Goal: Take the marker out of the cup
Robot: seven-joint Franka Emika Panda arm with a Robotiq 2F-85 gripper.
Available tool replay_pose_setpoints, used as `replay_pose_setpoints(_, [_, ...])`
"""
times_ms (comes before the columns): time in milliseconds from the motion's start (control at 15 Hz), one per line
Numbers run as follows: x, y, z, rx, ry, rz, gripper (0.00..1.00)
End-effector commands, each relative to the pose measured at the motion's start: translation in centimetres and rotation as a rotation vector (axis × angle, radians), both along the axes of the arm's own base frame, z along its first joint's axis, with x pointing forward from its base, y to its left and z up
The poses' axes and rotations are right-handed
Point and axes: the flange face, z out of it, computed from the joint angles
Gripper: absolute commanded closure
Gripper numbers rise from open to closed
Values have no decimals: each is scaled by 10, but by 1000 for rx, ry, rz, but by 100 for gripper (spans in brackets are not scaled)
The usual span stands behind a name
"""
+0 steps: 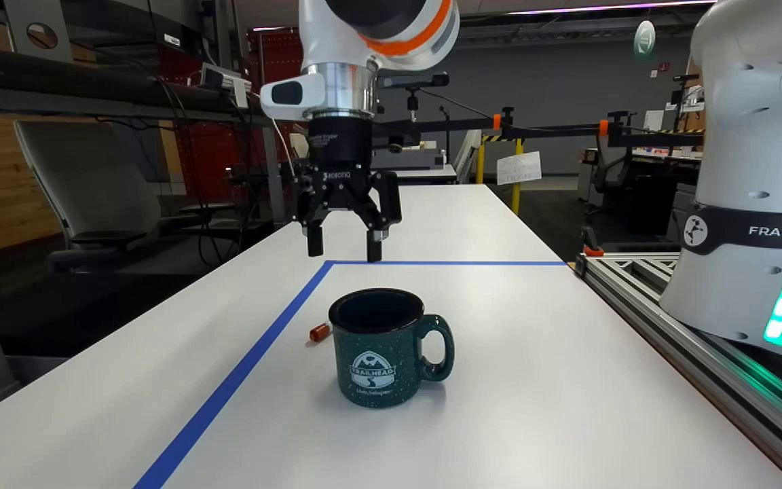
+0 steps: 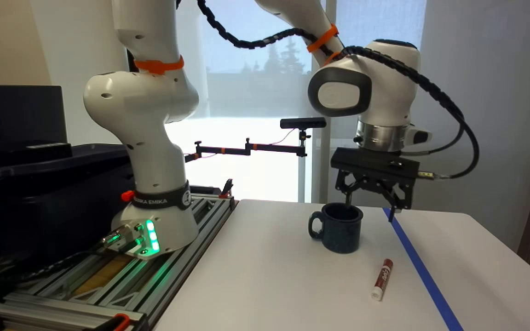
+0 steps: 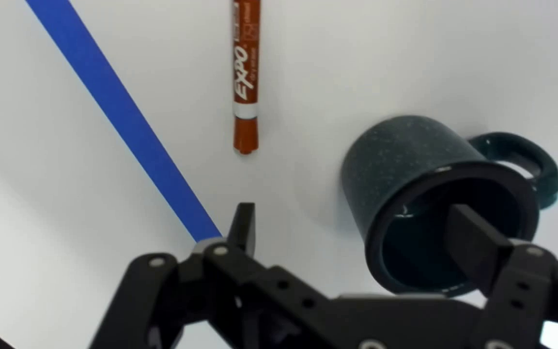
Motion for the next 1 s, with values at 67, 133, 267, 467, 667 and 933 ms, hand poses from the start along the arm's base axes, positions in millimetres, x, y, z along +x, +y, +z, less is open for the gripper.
replay_pose_setpoints(67, [-33, 30, 34, 8, -20, -254, 0])
replay_pose_setpoints(133, [-37, 35, 38, 11, -42, -300, 0])
replay_pose_setpoints(267, [-46, 41, 46, 12, -43, -389, 0])
replay_pose_setpoints(467, [-61, 41, 57, 28, -21, -500, 0])
replay_pose_setpoints(667, [-73, 34, 62, 41, 9, -599, 0])
replay_pose_setpoints(933, [-61, 31, 55, 32, 16, -581, 0])
